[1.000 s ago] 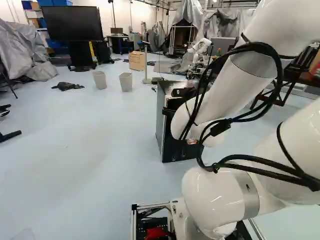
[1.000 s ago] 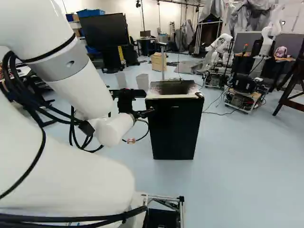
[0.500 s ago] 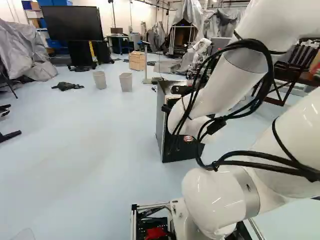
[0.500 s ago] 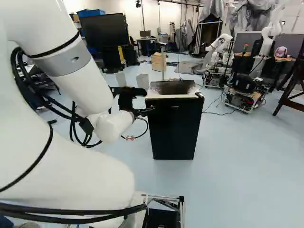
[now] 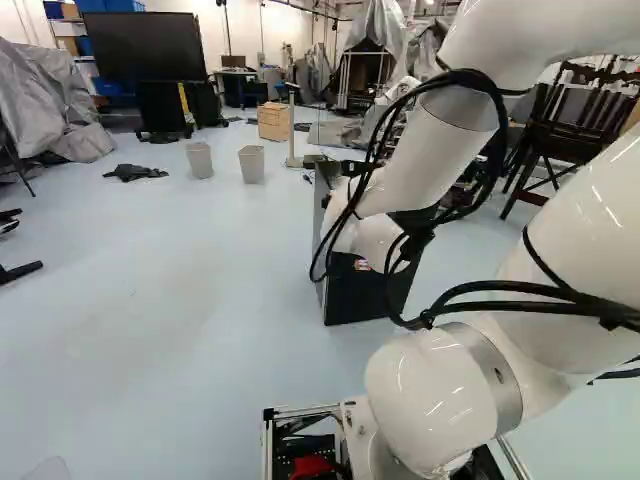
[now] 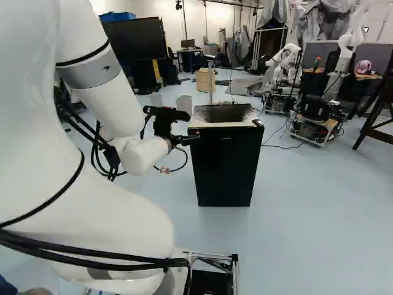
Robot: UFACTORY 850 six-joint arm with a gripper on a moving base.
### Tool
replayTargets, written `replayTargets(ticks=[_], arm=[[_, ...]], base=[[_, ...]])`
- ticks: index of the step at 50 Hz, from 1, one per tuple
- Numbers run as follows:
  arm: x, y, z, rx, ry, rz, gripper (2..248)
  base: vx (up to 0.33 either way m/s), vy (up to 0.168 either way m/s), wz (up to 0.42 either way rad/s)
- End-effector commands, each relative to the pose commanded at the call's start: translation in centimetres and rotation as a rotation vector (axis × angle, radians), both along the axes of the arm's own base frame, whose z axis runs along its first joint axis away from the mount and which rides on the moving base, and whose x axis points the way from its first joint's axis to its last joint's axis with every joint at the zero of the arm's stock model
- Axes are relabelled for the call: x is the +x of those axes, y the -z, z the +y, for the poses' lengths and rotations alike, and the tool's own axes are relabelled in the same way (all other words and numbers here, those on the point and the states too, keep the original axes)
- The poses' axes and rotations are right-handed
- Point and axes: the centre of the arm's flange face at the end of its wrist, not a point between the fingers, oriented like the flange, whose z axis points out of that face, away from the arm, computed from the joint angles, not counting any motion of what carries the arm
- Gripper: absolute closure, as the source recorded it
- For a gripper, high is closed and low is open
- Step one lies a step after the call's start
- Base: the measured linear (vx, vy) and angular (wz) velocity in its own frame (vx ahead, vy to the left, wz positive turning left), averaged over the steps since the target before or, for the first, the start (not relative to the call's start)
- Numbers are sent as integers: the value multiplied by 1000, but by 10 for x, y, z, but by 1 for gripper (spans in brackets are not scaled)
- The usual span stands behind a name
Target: Grab a drink from the fridge
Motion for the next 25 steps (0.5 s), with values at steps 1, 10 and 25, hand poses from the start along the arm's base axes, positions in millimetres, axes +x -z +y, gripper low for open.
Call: replayTargets(ticks=[1, 10, 25], arm=[[1, 0, 1, 2, 5, -1, 3], [8, 6, 7, 14, 47, -3, 3], [13, 16, 17, 22, 117, -13, 3]], base=[[0, 0, 0], [0, 0, 0], [0, 0, 0]])
